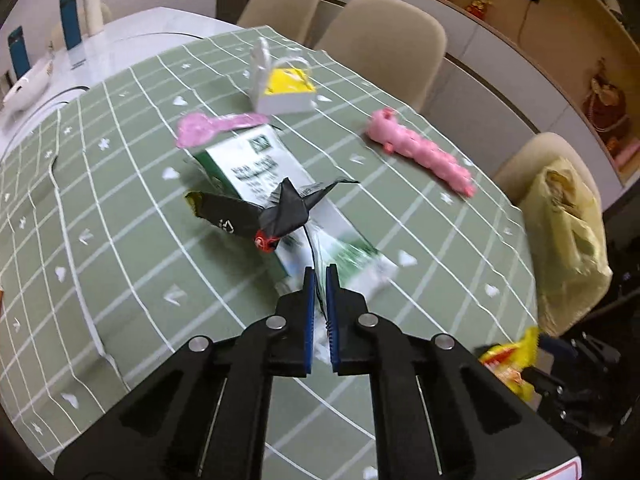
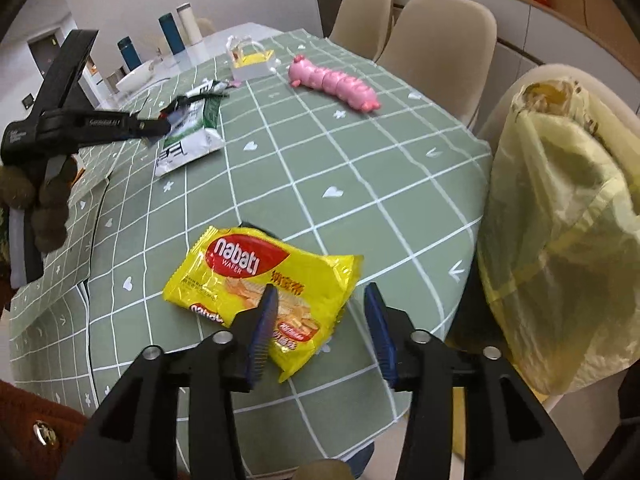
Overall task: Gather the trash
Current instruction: 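Grasp the yellow Nabati wafer packet with the right tool while the left tool grasps a small silver strip, then carry the Nabati packet and silver strip toward the trash bag, then open the left tool over the bag while the right tool lowers the Nabati packet in, then move both tools back over the table toward the milk carton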
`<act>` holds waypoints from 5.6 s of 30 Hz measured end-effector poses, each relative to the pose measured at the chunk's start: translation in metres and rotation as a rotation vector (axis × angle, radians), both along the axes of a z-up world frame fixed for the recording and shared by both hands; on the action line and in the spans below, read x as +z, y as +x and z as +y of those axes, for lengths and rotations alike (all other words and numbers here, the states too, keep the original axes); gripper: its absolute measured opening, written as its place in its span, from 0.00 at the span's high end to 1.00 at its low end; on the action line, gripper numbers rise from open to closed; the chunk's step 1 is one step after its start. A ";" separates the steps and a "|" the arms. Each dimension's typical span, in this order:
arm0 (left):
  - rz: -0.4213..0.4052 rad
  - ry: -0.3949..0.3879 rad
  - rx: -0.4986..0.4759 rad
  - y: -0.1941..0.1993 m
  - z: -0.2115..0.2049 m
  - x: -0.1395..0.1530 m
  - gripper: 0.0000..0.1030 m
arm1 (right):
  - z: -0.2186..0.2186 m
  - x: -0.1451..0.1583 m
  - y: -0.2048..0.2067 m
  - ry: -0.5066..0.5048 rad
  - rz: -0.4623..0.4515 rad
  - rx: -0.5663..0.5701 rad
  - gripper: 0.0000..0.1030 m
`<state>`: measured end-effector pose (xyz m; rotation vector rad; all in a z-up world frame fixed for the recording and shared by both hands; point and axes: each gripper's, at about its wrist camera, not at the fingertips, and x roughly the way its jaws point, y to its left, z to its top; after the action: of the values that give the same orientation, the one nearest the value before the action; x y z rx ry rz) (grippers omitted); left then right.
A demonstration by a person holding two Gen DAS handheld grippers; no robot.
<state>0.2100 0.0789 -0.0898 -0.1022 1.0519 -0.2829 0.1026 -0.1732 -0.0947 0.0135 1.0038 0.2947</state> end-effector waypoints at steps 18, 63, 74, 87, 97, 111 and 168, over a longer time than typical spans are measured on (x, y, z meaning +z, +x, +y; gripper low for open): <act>-0.017 -0.018 -0.089 -0.021 -0.036 0.015 0.95 | -0.029 -0.006 0.061 -0.158 -0.011 -0.134 0.54; -0.068 0.240 -0.221 -0.013 -0.081 -0.015 0.93 | -0.046 0.026 0.016 0.064 -0.060 -0.180 0.86; -0.228 0.150 -0.234 -0.038 -0.097 0.071 0.95 | -0.056 0.076 0.003 0.057 -0.186 -0.156 0.86; -0.406 0.021 -0.288 -0.045 -0.158 0.169 0.95 | -0.110 0.148 -0.003 -0.018 -0.359 -0.201 0.86; -0.442 -0.057 -0.420 -0.037 -0.253 0.191 0.95 | -0.196 0.182 -0.006 -0.115 -0.428 -0.355 0.86; -0.210 -0.164 -0.548 0.010 -0.355 0.122 0.95 | -0.275 0.143 -0.005 -0.147 -0.320 -0.507 0.86; 0.062 -0.117 -0.302 -0.005 -0.215 0.012 0.70 | -0.223 0.015 0.098 -0.126 0.028 -0.345 0.86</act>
<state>0.2052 -0.1361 -0.0779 -0.0571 1.1118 -0.6180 0.2010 -0.3960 -0.0795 0.0757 1.0271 -0.0844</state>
